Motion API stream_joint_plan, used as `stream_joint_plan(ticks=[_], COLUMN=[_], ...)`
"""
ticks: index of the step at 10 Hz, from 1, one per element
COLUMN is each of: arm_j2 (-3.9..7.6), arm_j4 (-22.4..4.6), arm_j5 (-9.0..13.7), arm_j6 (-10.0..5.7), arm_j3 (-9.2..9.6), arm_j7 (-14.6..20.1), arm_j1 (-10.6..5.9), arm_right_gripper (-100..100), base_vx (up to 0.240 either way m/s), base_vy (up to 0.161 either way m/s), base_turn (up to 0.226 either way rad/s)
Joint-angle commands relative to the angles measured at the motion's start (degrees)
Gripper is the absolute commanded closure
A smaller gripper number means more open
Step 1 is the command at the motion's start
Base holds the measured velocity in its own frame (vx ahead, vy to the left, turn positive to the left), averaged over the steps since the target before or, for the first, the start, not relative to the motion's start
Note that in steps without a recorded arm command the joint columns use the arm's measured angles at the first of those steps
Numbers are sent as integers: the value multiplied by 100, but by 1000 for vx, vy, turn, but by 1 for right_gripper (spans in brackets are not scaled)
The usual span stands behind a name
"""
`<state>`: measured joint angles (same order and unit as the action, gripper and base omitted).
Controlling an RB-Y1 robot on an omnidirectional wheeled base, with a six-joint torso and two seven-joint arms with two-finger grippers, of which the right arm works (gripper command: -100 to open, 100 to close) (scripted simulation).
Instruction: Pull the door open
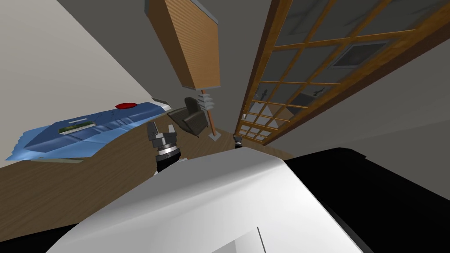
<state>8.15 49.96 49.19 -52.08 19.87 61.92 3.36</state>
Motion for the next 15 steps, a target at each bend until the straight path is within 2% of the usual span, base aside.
stream_joint_plan(ticks=[1, 5, 8, 15], arm_j2=[-12, -15, -14, -7], arm_j4=[-86, -133, -154, -172], arm_j5=[-36, -106, -142, -187], arm_j6=[-12, 36, 57, 77], arm_j3=[-171, -569, -781, -1079], arm_j7=[66, 142, 189, 271], arm_j1=[-22, -9, -1, 11], arm_right_gripper=[-100, -100, -100, -100], base_vx=[54, 100, 159, 176], base_vy=[-28, -39, -78, -81], base_turn=[108, 63, 3, -42])
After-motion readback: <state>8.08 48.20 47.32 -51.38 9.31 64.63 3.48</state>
